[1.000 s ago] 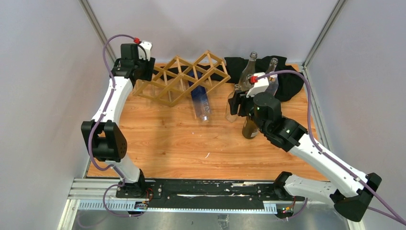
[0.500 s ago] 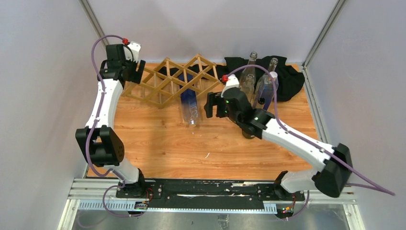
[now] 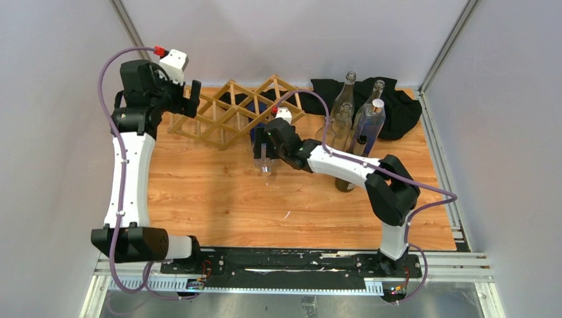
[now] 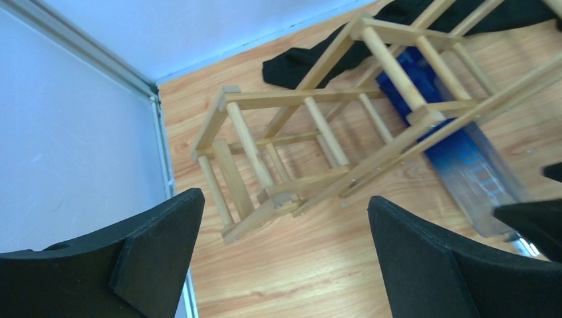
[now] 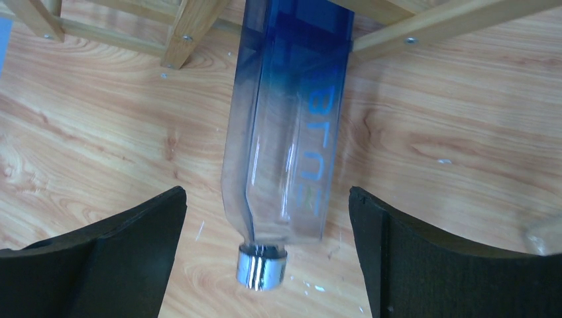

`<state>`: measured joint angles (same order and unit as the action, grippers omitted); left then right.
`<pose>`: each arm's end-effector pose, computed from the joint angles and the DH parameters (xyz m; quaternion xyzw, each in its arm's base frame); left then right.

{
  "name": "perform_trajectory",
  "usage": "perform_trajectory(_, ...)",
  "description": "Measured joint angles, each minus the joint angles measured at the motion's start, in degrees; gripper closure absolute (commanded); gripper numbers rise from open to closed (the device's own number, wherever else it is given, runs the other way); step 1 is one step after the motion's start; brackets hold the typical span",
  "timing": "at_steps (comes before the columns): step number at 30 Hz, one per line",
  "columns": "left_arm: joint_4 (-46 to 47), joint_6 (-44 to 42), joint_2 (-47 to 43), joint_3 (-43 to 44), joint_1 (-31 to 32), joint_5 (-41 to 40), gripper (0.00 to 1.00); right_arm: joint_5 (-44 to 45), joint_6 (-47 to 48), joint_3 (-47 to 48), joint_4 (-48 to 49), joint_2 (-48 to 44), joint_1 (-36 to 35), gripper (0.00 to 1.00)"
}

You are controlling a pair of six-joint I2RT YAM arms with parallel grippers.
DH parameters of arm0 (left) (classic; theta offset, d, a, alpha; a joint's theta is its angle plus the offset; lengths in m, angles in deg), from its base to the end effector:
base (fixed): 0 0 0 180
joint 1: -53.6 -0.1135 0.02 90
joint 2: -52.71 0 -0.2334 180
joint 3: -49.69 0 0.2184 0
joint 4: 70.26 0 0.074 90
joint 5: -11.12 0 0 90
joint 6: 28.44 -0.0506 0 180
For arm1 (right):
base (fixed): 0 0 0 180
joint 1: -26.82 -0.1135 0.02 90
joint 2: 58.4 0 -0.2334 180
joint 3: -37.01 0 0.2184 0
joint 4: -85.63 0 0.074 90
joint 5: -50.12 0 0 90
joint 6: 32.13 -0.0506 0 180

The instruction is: Take the wine bottle off the wine rack

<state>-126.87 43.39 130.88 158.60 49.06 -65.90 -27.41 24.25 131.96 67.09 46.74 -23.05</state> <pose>0.2709 0.0101 0.3998 0.1595 0.8289 0.0099 0.5360 0.2688 0.3019 0.2408 -0.0661 0.8546 0.2675 0.4402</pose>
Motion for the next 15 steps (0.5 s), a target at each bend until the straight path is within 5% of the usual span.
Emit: perform_trajectory(15, -6.29, 0.61, -3.76, -6.08, 0.0, 9.99, 0.0, -3.13, -2.58, 3.43, 6.36, 11.47, 2.19, 0.02)
